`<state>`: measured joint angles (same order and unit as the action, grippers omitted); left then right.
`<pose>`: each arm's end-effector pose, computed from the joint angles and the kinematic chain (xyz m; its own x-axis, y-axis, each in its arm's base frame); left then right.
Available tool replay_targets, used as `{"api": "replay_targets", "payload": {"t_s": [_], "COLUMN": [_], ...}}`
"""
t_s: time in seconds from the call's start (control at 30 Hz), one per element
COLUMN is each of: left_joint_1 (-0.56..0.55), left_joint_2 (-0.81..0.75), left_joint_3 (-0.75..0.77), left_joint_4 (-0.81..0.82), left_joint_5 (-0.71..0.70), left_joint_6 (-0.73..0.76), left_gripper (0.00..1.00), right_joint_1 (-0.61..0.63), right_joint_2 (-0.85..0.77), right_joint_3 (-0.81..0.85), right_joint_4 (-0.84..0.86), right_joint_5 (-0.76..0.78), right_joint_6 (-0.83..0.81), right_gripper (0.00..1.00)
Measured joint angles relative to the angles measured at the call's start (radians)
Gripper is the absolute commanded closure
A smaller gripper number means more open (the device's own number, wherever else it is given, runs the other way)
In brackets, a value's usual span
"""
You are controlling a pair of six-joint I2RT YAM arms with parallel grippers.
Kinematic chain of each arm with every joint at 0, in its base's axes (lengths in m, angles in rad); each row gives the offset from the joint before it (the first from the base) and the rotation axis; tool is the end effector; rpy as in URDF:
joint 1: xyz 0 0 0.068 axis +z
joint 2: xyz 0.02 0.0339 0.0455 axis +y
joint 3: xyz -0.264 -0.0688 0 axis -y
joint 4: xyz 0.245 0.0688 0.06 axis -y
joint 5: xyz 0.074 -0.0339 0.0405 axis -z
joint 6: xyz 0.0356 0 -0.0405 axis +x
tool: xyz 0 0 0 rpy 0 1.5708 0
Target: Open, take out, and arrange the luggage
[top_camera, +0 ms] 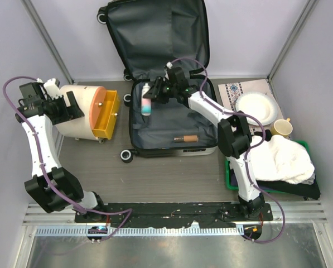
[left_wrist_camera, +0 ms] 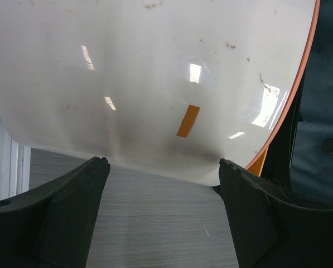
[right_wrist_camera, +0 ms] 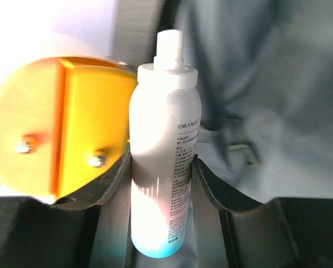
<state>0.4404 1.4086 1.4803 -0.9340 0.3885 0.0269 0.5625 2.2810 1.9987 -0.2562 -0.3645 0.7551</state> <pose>0.2654 0.1102 0.3702 -0.6913 -0.2982 -0.6582 -0.1530 0.9506 -0.2700 0.4468 0.2967 0.2480 -0.8348 0.2306 -0.4998 -0.2540 0.6441 0.7215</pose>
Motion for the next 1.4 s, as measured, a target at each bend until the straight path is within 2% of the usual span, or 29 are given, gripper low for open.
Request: {"api": "replay_targets", "payload": {"t_s": [0.27,0.57,0.93,1.4], "left_joint_1": [0.0,0.0,0.0,0.0], "left_joint_2": [-0.012,-0.035,-0.056,-0.06], "left_joint_3": [-0.006,-0.017,-0.036,-0.039], "left_joint_4": [0.003,0.011,0.025,0.026], "left_joint_5": [0.0,-0.004,-0.006,-0.012], "left_joint_6": [-0.006,-0.016,-0.015,0.006], "left_gripper": [0.06,0.04,0.04,0.03], "right_joint_1": [0.1,0.24,0.244,0.254], "right_joint_2": [-0.027,-0.001,0.036,0.078], "right_joint_3": [0.084,0.177,0.183,0.222], "right_joint_4": [0.163,0.217,0.095,0.089], "right_joint_5": [-0.035,0.014,0.132,0.169], "right_joint_6": [0.22,0.363,0.417,0.426], "right_gripper": [0.99,0.99,0.99,0.99]}}
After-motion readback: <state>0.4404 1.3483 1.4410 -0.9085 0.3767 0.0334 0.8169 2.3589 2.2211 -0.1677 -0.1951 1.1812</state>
